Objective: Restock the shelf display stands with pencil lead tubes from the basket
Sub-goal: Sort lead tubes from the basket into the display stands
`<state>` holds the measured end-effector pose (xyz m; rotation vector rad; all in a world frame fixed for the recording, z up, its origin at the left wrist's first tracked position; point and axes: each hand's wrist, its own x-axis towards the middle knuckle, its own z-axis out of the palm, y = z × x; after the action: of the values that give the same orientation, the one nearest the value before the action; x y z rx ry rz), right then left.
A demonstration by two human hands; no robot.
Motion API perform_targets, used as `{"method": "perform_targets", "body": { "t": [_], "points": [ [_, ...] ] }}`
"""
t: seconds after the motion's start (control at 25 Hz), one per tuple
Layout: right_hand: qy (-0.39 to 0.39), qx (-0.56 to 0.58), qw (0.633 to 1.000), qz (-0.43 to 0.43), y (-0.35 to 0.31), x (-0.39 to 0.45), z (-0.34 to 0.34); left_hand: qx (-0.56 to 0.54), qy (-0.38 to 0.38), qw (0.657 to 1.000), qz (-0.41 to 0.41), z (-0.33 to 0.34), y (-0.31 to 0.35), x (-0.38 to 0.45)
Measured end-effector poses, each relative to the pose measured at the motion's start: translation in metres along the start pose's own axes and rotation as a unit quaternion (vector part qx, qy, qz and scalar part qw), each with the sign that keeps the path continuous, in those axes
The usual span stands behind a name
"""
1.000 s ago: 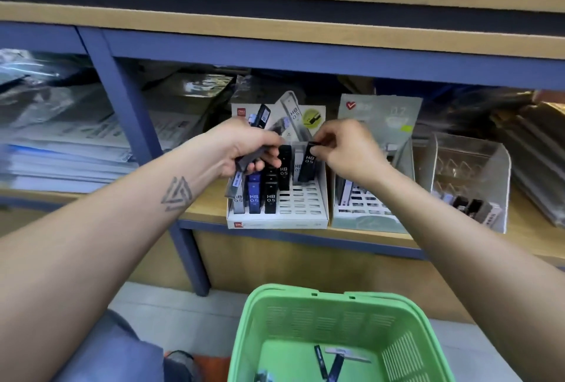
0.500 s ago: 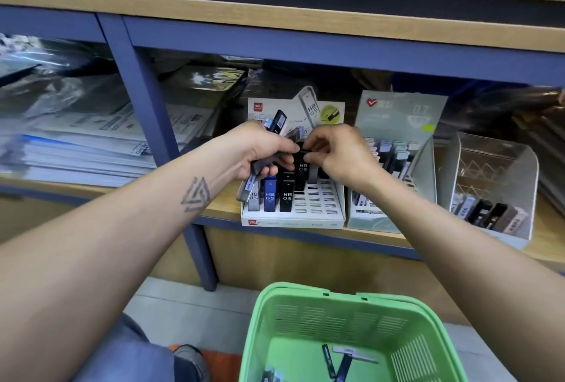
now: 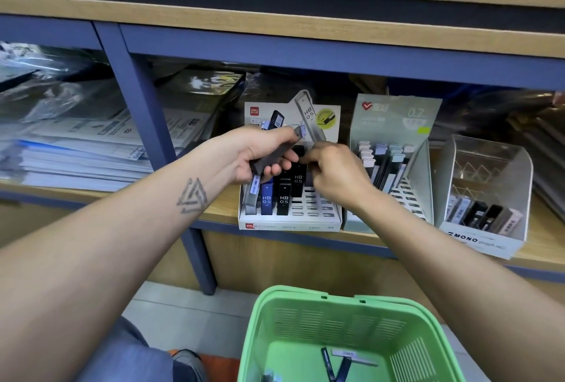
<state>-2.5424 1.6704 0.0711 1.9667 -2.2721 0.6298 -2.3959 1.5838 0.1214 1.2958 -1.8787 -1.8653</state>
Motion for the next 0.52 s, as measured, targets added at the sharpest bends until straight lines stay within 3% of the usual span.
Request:
{"method": "perform_targets", "body": {
  "t": [0.08,0.12,0.2,0.24,0.28,0.32,0.44,0.52],
  "points": [
    [-0.009,0.080,0.996,0.042,0.001,0.002,-0.003,-0.045,-0.036,0.998,-0.001,-0.001,0.001,-0.003],
    [-0.010,0.190,0.978,0.090,0.002,0.002,-0.008,-0.063,-0.054,0.997,0.002,-0.002,0.001,-0.005],
    [-0.011,0.471,0.865,0.172,0.006,-0.001,-0.024,-0.078,-0.086,0.993,0.014,-0.002,0.001,-0.008],
    [-0.021,0.571,0.799,0.187,0.007,-0.004,-0.032,-0.072,-0.098,0.992,0.021,-0.002,0.000,-0.010],
    [-0.028,0.620,0.760,0.193,0.008,-0.006,-0.039,-0.057,-0.111,0.992,0.030,0.000,-0.001,-0.011],
    [-0.028,0.631,0.749,0.198,0.008,-0.007,-0.043,-0.041,-0.125,0.991,0.039,0.003,-0.002,-0.013],
    [-0.006,0.608,0.766,0.211,0.008,-0.007,-0.050,-0.023,-0.159,0.985,0.059,0.015,-0.001,-0.016],
    [0.004,0.625,0.750,0.217,0.015,-0.011,-0.058,-0.037,-0.149,0.986,0.061,0.025,0.001,-0.015]
  ]
}}
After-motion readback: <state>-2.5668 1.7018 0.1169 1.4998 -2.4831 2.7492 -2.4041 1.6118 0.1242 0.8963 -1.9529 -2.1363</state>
